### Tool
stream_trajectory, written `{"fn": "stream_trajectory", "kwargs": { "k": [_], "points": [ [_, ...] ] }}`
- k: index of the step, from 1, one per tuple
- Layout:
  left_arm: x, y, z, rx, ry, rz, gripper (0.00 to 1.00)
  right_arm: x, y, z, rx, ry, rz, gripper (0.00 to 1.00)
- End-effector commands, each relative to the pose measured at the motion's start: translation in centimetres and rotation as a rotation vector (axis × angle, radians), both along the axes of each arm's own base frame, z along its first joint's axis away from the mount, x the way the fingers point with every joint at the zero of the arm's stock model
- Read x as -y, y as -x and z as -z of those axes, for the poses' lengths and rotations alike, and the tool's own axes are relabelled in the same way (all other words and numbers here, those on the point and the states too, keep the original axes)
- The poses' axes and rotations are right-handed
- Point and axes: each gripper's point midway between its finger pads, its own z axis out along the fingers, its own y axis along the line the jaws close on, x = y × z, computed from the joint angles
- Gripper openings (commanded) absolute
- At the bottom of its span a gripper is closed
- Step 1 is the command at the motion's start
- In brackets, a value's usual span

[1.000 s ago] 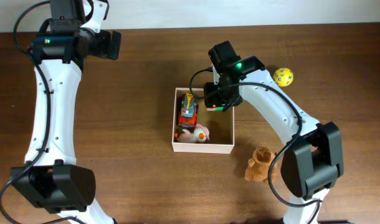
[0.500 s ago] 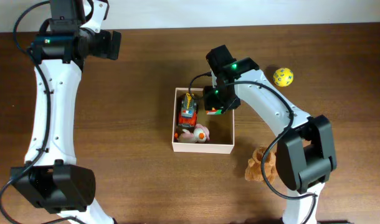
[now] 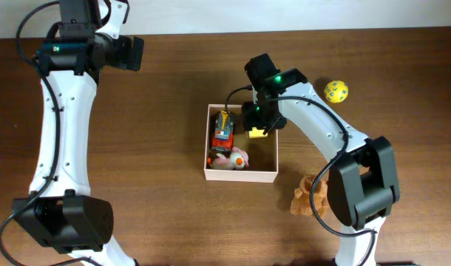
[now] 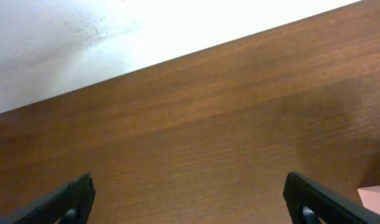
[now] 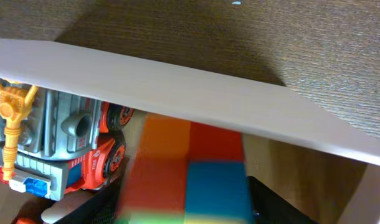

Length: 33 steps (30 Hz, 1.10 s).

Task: Pack container
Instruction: 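Lower the cube into the box beside the truck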

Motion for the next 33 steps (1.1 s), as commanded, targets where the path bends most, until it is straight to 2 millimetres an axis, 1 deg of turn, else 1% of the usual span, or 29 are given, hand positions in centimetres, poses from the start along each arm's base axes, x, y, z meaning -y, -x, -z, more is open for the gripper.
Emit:
{"fn": "stream_trajectory", "kwargs": {
  "k": [1, 7, 15, 24, 27, 31, 32, 33],
  "points": [
    [0.1, -0.1, -1.0, 0.026, 0.005, -0.007, 0.99, 0.2, -0.1, 0.4, 0.003, 0.023, 0.008, 0.58],
    [0.1, -0.1, -1.0, 0.026, 0.005, -0.007, 0.99, 0.2, -0.1, 0.4, 0.004, 0.024, 0.008, 0.58],
    [0.1, -0.1, -1.0, 0.026, 0.005, -0.007, 0.99, 0.0, -0.4, 0.2, 0.016, 0.017, 0.008, 0.62],
    [0.1, -0.1, -1.0, 0.026, 0.005, -0.007, 0.99, -0.4, -1.1, -2.2, 0.041, 0.001, 0.006, 0.62],
    [0.1, -0.1, -1.0, 0.026, 0.005, -0.007, 0.99, -1.1, -1.2, -2.9, 0.042, -0.038, -0.013, 0.62],
    [0.1, -0.1, -1.0, 0.026, 0.005, -0.007, 0.99, -2.5, -0.8, -3.3, 0.021, -0.115, -0.035, 0.61],
    [0.1, -0.1, -1.0, 0.026, 0.005, -0.007, 0.99, -2.7, -0.7, -3.3, 0.018, -0.122, -0.038, 0.58],
    [0.1, -0.1, -1.0, 0.026, 0.005, -0.007, 0.99, -2.9, -0.7, -3.4, 0.022, -0.122, -0.047, 0.50]
  ]
}}
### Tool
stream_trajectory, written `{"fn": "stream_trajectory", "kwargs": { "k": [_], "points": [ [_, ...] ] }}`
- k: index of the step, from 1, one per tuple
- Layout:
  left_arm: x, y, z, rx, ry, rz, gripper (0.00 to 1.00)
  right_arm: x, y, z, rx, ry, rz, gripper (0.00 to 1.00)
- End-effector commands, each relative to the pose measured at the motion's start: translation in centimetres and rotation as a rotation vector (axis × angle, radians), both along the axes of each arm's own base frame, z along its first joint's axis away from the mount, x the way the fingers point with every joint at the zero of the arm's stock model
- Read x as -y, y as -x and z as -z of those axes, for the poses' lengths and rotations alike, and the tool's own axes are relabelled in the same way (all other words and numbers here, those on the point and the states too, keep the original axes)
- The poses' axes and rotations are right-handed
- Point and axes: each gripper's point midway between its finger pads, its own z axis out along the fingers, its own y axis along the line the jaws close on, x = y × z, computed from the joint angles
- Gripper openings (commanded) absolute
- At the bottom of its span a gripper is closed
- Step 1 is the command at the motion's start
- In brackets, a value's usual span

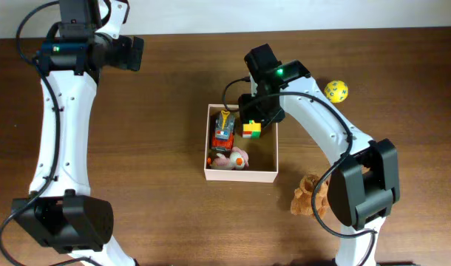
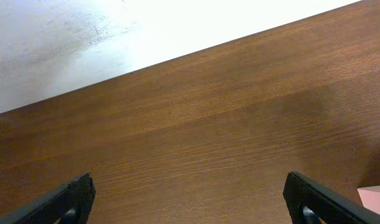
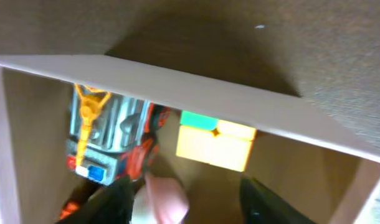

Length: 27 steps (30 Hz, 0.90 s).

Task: Pack container
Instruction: 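Lower the cube into the box beside the truck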

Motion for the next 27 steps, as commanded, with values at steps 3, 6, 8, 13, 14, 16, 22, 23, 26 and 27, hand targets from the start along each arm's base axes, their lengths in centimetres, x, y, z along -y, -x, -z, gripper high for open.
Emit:
{"fn": "stream_trajectory", "kwargs": {
  "k": [3, 6, 8, 13, 14, 16, 22, 23, 26, 27],
  "points": [
    [0.1, -0.1, -1.0, 0.026, 0.005, -0.007, 0.99, -2.0, 0.1, -0.8, 0.015, -0.054, -0.057, 0.46],
    [0.1, -0.1, -1.0, 0.026, 0.005, -0.007, 0.99, -3.1, 0.0, -0.8, 0.039, -0.063, -0.084, 0.46],
    [0.1, -0.1, -1.0, 0.026, 0.005, -0.007, 0.99, -4.0, -0.1, -0.8, 0.059, -0.071, -0.106, 0.46],
    [0.1, -0.1, -1.0, 0.026, 0.005, -0.007, 0.99, -5.6, -0.2, -0.2, 0.092, -0.052, -0.144, 0.46],
    [0.1, -0.1, -1.0, 0.026, 0.005, -0.007, 0.99, -5.6, -0.2, 0.3, 0.094, -0.029, -0.148, 0.45],
    [0.1, -0.1, -1.0, 0.026, 0.005, -0.007, 0.99, -5.7, -0.2, 0.9, 0.087, -0.020, -0.159, 0.42],
    [0.1, -0.1, -1.0, 0.026, 0.005, -0.007, 0.99, -5.4, -0.4, 1.6, 0.078, -0.013, -0.158, 0.30],
    [0.1, -0.1, -1.0, 0.026, 0.005, -0.007, 0.99, -5.4, -0.4, 1.6, 0.079, -0.013, -0.158, 0.29],
    [0.1, -0.1, -1.0, 0.026, 0.005, -0.007, 0.99, -5.2, -0.6, 1.5, 0.082, -0.015, -0.152, 0.26],
    [0.1, -0.1, -1.0, 0.026, 0.005, -0.007, 0.99, -5.2, -0.6, 1.5, 0.082, -0.015, -0.152, 0.25]
  ]
}}
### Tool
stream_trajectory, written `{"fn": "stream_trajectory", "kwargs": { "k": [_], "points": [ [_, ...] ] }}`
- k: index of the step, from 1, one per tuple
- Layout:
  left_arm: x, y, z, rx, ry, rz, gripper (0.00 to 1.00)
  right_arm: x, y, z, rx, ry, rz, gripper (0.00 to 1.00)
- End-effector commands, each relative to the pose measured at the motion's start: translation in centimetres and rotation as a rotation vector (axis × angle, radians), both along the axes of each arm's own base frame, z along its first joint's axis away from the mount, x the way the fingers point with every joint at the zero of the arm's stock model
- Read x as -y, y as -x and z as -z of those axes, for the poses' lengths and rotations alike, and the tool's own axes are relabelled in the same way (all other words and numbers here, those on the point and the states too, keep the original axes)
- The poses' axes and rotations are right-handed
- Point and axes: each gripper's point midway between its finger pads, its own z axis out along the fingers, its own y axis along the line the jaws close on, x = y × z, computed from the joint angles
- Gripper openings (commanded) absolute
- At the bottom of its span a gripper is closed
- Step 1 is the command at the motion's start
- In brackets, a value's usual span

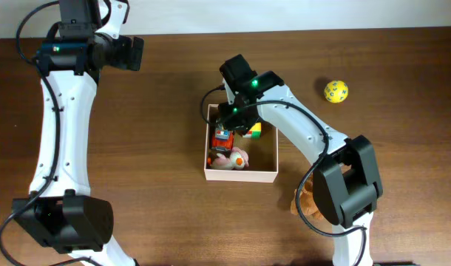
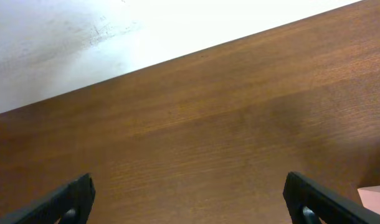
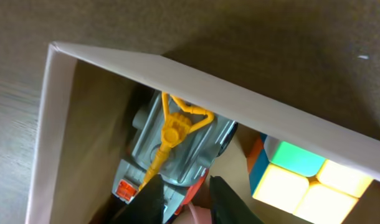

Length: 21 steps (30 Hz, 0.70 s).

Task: Pack container
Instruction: 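Lower the cube into the box beside the truck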

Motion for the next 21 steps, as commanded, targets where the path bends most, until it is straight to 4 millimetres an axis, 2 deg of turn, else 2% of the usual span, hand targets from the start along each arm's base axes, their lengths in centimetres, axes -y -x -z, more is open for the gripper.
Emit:
{"fn": "stream_trajectory", "kwargs": {
  "k": [1, 5, 21],
  "points": [
    [0.1, -0.1, -1.0, 0.025, 0.005, -0.007, 0.99, 0.2, -0.8, -0.5, 0.026, 0.004, 0.002, 0.23],
    [0.1, -0.1, -1.0, 0.025, 0.005, -0.007, 0.99, 0.3, -0.8, -0.5, 0.029, 0.008, 0.003, 0.17],
    [0.1, -0.1, -1.0, 0.025, 0.005, -0.007, 0.99, 2.0, -2.1, -0.3, 0.092, 0.108, 0.039, 0.11]
  ]
}}
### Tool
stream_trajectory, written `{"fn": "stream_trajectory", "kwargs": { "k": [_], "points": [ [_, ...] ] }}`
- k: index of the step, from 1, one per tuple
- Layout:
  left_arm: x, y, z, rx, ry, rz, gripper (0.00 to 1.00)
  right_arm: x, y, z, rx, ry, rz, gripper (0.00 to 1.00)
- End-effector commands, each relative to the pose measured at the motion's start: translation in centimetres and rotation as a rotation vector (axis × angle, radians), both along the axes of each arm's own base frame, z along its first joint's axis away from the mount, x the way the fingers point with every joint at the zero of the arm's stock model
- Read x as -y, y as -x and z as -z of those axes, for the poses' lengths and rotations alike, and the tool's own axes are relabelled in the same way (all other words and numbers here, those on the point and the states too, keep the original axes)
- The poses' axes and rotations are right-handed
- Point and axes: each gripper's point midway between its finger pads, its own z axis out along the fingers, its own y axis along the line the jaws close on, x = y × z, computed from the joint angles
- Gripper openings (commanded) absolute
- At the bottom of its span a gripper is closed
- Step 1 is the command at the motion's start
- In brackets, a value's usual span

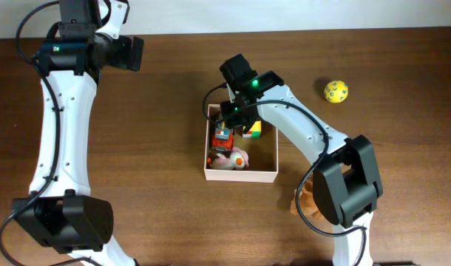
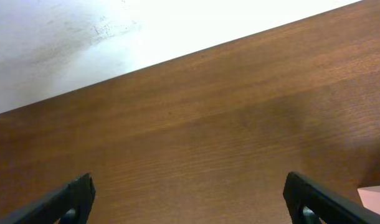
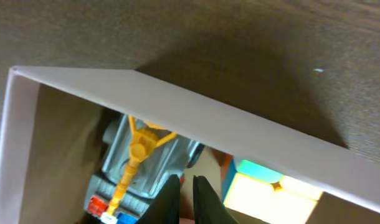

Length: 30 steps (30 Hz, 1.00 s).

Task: Pack container
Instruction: 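Lower the cube into the box beside the truck, then open the right gripper and raise it out of the box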

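Note:
The white box (image 1: 240, 175) holds a grey-and-orange toy truck (image 1: 224, 137), a multicoloured cube (image 1: 253, 131) and a pink-and-white plush (image 1: 230, 159). My right gripper (image 1: 236, 118) hangs over the box's far edge, between truck and cube. In the right wrist view its fingers (image 3: 175, 198) stand almost together with nothing between them, the right gripper (image 3: 186, 182) being shut, with the truck (image 3: 137, 163) to the left and the cube (image 3: 265, 194) to the right. My left gripper (image 2: 190, 205) is open over bare table at the far left.
A yellow ball (image 1: 336, 91) lies on the table at the far right. A brown plush (image 1: 308, 196) sits near the right arm's base, partly hidden by the arm. The left arm (image 1: 63, 111) runs along the left side.
The right gripper's fingers have come from a moderate gap to nearly touching. The wrist view has shifted slightly over the box's far wall. The left arm has not moved.
The right gripper held the cube low inside the box's far right corner. Then it was open above the box with the cube lying inside. Later it stood further left over the truck with fingers narrowed, and now it is shut and empty.

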Motion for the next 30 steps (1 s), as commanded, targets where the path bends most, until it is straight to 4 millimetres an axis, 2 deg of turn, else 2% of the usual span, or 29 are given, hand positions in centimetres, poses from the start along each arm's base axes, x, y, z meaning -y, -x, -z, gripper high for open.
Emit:
{"fn": "stream_trajectory", "kwargs": {
  "k": [1, 9, 19, 30],
  "points": [
    [0.1, -0.1, -1.0, 0.026, 0.005, -0.007, 0.99, 0.7, -1.0, -0.2, 0.036, 0.034, 0.014, 0.12],
    [0.1, -0.1, -1.0, 0.026, 0.005, -0.007, 0.99, 0.9, -0.7, 1.3, 0.006, 0.052, 0.015, 0.11],
    [0.1, -0.1, -1.0, 0.026, 0.005, -0.007, 0.99, 0.9, -0.9, 1.7, 0.009, 0.056, 0.016, 0.11],
    [0.1, -0.1, -1.0, 0.026, 0.005, -0.007, 0.99, 1.2, -0.6, 4.3, -0.041, 0.088, 0.015, 0.11]
  ]
}}
